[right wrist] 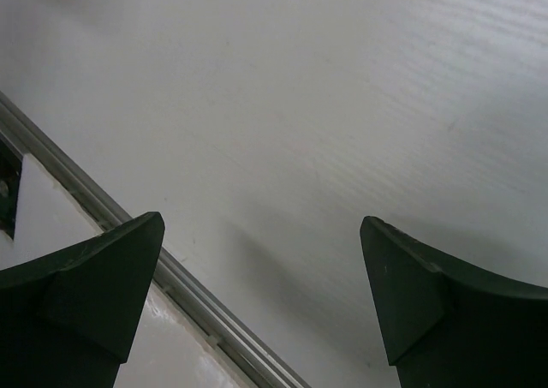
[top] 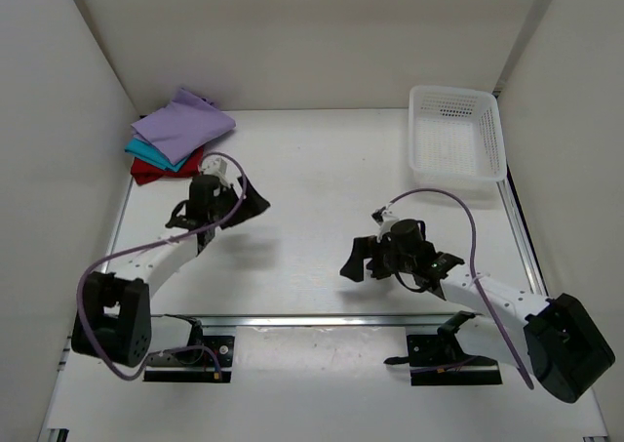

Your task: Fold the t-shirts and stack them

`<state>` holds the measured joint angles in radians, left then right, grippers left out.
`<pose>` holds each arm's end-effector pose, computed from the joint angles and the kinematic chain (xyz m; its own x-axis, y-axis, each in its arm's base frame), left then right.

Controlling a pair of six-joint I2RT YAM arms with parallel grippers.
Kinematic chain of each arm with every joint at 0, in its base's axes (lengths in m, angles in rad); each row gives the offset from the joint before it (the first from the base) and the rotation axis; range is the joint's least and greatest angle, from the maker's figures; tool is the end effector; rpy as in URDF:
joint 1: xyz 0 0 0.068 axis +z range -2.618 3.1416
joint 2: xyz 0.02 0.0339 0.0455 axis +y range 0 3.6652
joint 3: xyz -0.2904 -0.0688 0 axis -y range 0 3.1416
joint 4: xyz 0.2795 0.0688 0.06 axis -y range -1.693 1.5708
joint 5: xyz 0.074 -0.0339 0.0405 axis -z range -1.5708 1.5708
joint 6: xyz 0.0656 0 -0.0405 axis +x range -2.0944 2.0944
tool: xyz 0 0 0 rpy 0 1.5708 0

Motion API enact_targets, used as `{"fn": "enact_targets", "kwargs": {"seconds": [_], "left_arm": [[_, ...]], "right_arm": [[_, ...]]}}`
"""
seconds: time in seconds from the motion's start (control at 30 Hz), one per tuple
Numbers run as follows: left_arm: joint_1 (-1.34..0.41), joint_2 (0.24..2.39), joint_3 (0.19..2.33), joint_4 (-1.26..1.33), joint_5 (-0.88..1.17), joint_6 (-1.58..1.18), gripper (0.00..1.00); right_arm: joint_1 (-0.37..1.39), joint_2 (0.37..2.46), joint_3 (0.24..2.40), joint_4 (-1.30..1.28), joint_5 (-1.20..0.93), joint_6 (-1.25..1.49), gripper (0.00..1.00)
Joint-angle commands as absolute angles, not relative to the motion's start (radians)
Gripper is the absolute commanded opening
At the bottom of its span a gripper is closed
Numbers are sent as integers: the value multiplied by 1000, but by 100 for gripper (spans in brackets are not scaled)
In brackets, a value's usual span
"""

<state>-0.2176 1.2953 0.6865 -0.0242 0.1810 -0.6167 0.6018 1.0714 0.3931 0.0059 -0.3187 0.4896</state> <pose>0.3063 -0.0798 0.2004 -0.6760 -0.4332 -0.5961 -0.0452 0.8318 -0.5532 0.1885 0.1544 0.1549 -0.8010 -0.0083 -0.5986 -0.4113 0.7342 0.5401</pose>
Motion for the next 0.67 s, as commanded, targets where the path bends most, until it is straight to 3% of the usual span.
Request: {"fn": "enact_targets", "kwargs": {"seconds": [0.0, 0.1, 0.23, 0.43, 0.63], "left_arm": [[-288, 1195, 573, -71, 224, -584, 98], [-395, 1039, 421, 16, 259, -652, 99], [-391, 849, 246, 72, 328, -741, 99], [-344, 545, 210, -121, 374, -706, 99], [-276, 512, 213, -146, 427, -684, 99]], "right_arm": [[629, 1019, 364, 6, -273, 472, 99], [640, 965, 333, 3, -245, 465, 99], [637, 876, 298, 0, -241, 489, 99], [611, 769, 252, 12, -236, 522, 99], [591, 779, 233, 43, -267, 529, 99]]}}
